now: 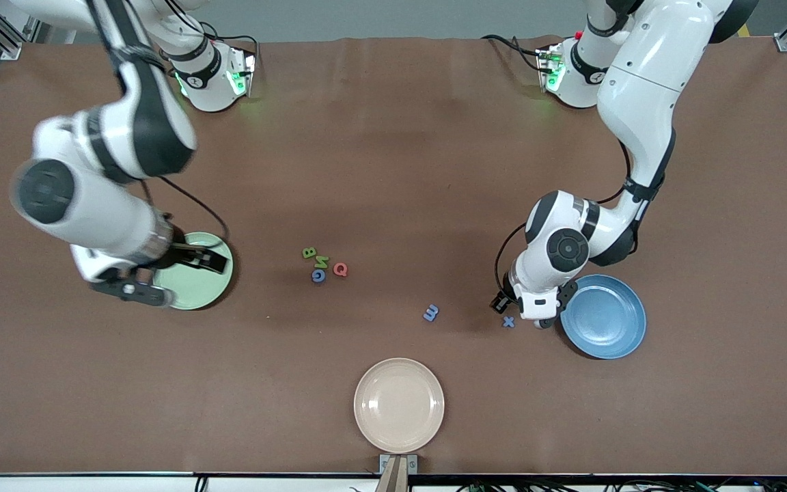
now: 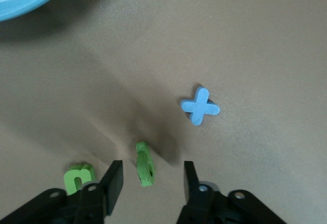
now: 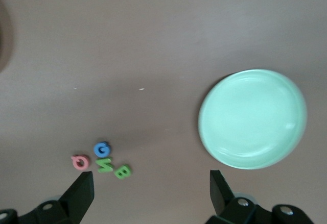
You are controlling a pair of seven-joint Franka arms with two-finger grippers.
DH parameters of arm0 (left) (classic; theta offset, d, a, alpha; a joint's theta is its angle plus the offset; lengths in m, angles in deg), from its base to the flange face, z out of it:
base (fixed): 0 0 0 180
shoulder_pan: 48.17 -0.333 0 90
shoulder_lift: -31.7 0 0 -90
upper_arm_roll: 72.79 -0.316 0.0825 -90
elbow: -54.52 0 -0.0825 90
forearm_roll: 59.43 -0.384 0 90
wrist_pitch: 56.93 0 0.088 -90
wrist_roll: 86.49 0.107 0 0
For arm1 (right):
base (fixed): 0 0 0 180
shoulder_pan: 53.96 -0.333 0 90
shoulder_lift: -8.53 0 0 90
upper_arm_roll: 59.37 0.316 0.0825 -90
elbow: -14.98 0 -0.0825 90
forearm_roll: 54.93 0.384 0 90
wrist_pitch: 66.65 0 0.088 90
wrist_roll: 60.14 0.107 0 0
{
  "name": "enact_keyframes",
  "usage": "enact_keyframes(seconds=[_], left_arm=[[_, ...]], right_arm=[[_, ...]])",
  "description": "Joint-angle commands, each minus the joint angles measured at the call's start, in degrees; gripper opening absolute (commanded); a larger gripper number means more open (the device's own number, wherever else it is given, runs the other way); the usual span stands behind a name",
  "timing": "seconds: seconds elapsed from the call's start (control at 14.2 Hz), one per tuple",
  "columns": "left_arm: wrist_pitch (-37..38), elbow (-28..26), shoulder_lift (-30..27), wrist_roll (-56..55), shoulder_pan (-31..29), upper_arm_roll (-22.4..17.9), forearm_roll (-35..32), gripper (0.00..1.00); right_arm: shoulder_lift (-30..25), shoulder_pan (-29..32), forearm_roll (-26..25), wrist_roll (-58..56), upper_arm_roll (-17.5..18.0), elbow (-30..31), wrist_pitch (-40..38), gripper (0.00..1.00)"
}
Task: Sort upper and lower case letters into plates
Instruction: 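Grasp the blue x with the left gripper while the right grasps blue c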
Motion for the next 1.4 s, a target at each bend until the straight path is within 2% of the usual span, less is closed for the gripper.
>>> enact_keyframes(seconds=[0.0, 0.07, 0.21, 0.35, 0.49, 0.63, 0.7, 0.91, 1.05, 1.12, 1.19, 1.26, 1.33], left_arm=[[-0.4, -0.1, 0.3, -1.4, 0.3, -0.1, -0.5, 0.33], [-0.4, -0.4, 0.4, -2.0, 0.4, -0.1, -0.5, 0.21], [-0.3, -0.6, -0.2, -2.4, 1.5, -0.3, -0.5, 0.00], [1.0, -0.5, -3.4, -1.7, 0.5, -0.6, -0.6, 0.00], [6.7, -0.1, -7.2, 0.4, 0.1, -1.5, -1.3, 0.00], [9.2, -0.1, -9.7, 7.7, -3.2, -1.6, -1.8, 0.00], [9.5, -0.4, -10.4, 13.2, -5.2, -1.5, -1.8, 0.00], [10.9, 0.4, -9.9, 22.0, -10.2, -1.5, -1.8, 0.00], [10.9, 0.3, -7.7, 25.8, -12.1, -1.6, -1.8, 0.01], [10.8, 0.3, -7.4, 27.0, -13.1, -1.7, -1.8, 0.06], [10.8, 0.4, -7.6, 27.4, -14.1, -1.6, -1.8, 0.25], [10.8, 0.4, -7.5, 27.5, -14.4, -1.6, -1.8, 0.55], [10.9, 0.4, -7.5, 27.4, -14.2, -1.6, -1.8, 0.94]], right_arm=[[2.9, -3.7, 1.2, 4.0, -0.5, 6.4, 11.4, 1.00], [4.1, -5.6, 1.2, 7.1, -0.5, 8.4, 16.3, 1.00], [7.8, -7.8, 0.6, 10.6, -0.6, 8.5, 20.6, 1.00], [10.9, -8.3, 0.5, 11.6, -0.6, 8.5, 24.5, 0.99], [12.8, -9.9, 0.4, 13.5, -0.7, 8.5, 25.2, 0.91], [14.0, -12.0, 0.2, 15.6, -1.0, 8.6, 26.6, 0.83], [14.5, -12.7, 0.2, 16.3, -1.2, 8.6, 27.2, 0.82], [15.1, -13.7, 0.1, 16.8, -1.2, 8.8, 28.0, 0.75], [15.6, -14.1, 0.1, 17.0, -1.3, 8.9, 28.2, 0.75], [15.8, -14.5, -0.1, 17.0, -1.5, 8.9, 28.6, 0.74], [15.8, -14.5, -0.2, 17.0, -1.6, 9.0, 28.6, 0.73], [15.8, -14.6, -0.3, 17.0, -1.6, 9.1, 28.7, 0.71], [15.9, -15.2, -0.3, 17.2, -1.7, 9.1, 28.7, 0.68]])
